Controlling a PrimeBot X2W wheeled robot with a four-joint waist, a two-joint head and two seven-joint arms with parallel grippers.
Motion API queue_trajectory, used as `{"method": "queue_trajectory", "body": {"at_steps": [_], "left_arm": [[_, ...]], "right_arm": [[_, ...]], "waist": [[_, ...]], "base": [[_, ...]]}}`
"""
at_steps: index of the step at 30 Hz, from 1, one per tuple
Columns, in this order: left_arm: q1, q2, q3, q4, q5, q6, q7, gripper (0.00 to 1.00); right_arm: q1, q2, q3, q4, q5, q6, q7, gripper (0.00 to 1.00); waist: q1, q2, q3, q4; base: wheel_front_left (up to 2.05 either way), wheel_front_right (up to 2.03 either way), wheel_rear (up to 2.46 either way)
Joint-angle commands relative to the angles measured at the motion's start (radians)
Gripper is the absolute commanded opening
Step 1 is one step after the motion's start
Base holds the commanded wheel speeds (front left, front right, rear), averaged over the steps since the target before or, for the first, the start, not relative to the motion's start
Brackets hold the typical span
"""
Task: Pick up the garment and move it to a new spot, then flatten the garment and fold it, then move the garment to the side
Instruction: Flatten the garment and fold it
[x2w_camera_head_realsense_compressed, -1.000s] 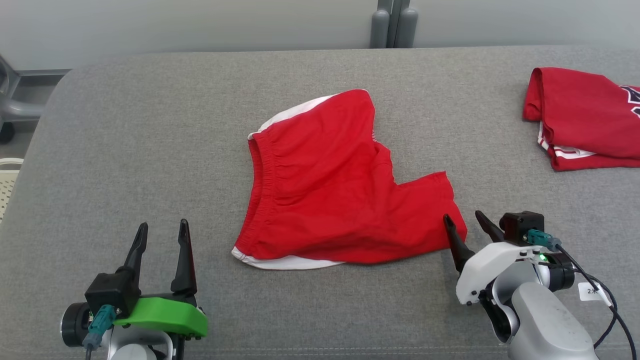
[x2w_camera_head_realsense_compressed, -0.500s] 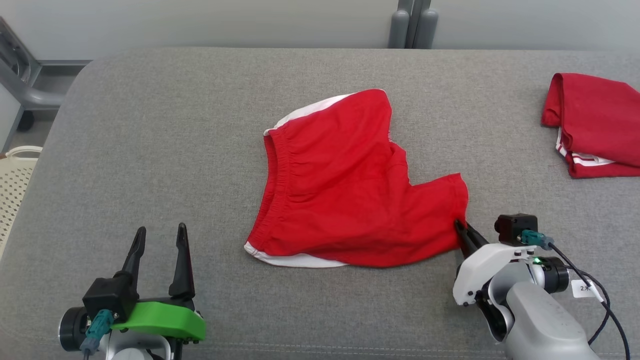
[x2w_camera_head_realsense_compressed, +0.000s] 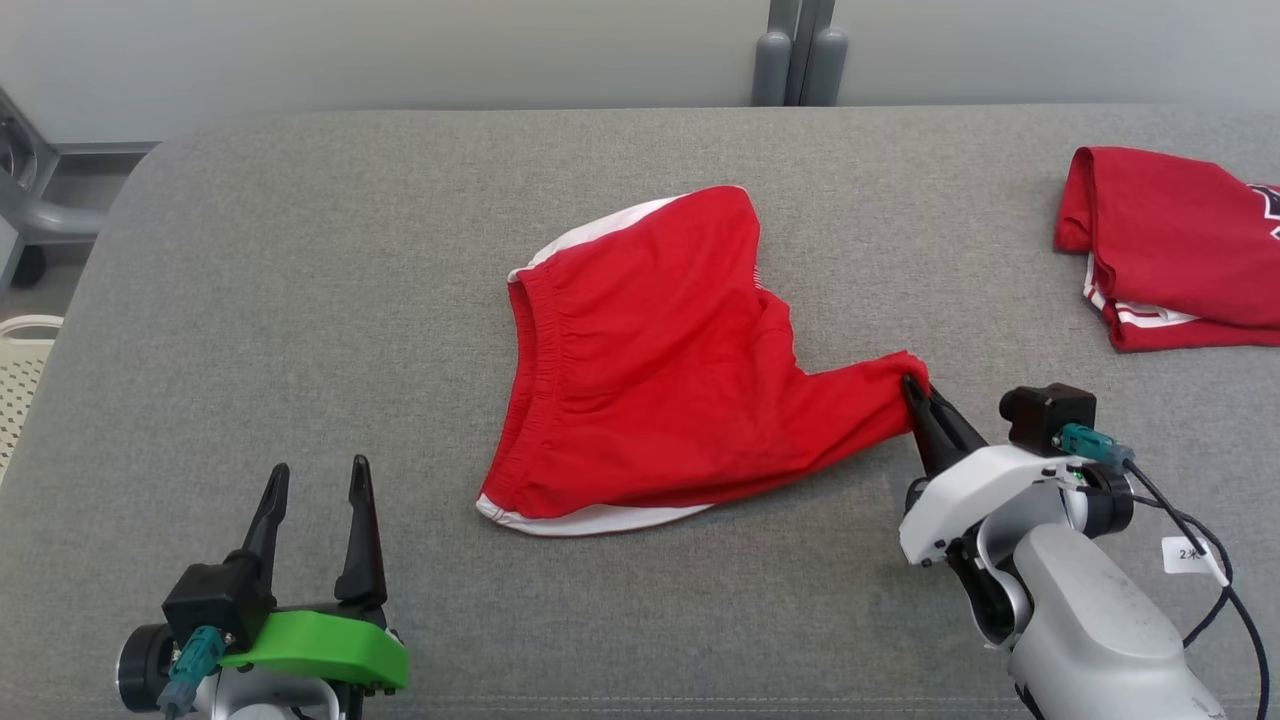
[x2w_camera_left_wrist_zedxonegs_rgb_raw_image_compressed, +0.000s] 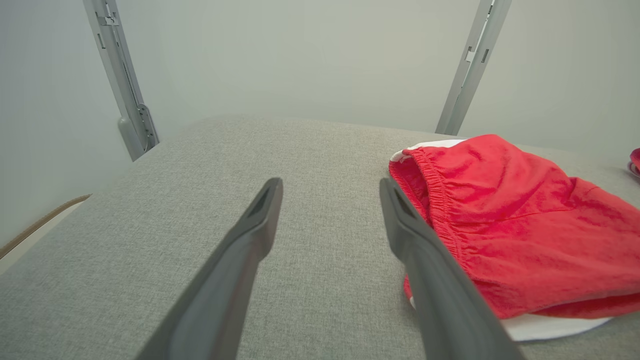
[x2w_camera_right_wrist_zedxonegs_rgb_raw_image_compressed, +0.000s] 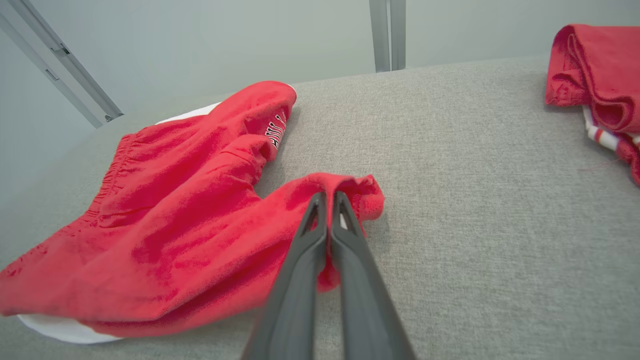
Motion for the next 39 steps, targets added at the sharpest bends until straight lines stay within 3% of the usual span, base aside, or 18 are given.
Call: {"method": "queue_trajectory", "body": {"at_steps": [1,11,19,25,26,27,28,29,39], "left_arm": [[0.016,0.000,0.002,0.001,0.009,-0.006,-0.002,1.00],[0.012,-0.006,-0.001,0.010,0.009,-0.017,-0.002,1.00],[-0.001,-0.007,-0.010,0.021,0.006,-0.022,-0.002,1.00],[-0.015,-0.007,-0.030,0.025,-0.004,-0.020,-0.002,1.00],[-0.018,-0.007,-0.033,0.025,-0.005,-0.019,-0.002,1.00],[-0.020,-0.007,-0.035,0.027,-0.007,-0.018,-0.002,1.00],[-0.022,-0.007,-0.037,0.027,-0.008,-0.018,-0.002,1.00],[-0.023,-0.007,-0.038,0.028,-0.010,-0.017,-0.002,1.00],[-0.025,-0.007,-0.032,0.027,-0.009,-0.012,-0.002,1.00]], "right_arm": [[-0.008,-0.011,0.009,-0.031,0.013,0.000,0.007,0.00],[-0.033,-0.029,0.031,-0.115,0.047,0.000,0.116,0.00],[-0.113,-0.030,0.035,0.013,0.036,0.000,0.182,0.00],[-0.189,-0.021,0.033,0.142,0.035,0.000,0.144,0.00],[-0.198,-0.021,0.035,0.164,0.032,0.000,0.132,0.08],[-0.209,-0.021,0.035,0.183,0.027,0.000,0.115,0.37],[-0.218,-0.019,0.037,0.202,0.025,0.000,0.099,0.79],[-0.224,-0.015,0.040,0.220,0.024,0.000,0.086,1.00],[-0.211,-0.012,0.082,0.234,0.050,0.000,-0.009,1.00]], "waist": [[0.0000,0.0000,0.000,0.001],[0.0000,0.0000,0.004,0.025],[0.0000,0.0000,0.010,0.052],[0.0000,0.0000,0.020,0.073],[0.0000,0.0000,0.023,0.076],[0.0000,0.0000,0.025,0.078],[0.0000,0.0000,0.026,0.079],[0.0000,0.0000,0.028,0.080],[0.0000,0.0000,0.026,0.050]], "base": [[0.00,0.00,0.00],[0.00,0.00,0.00],[0.00,0.00,0.00],[0.00,0.00,0.00],[0.00,0.00,0.00],[0.00,0.00,0.00],[0.00,0.00,0.00],[0.00,0.00,0.00],[0.00,0.00,0.00]]}}
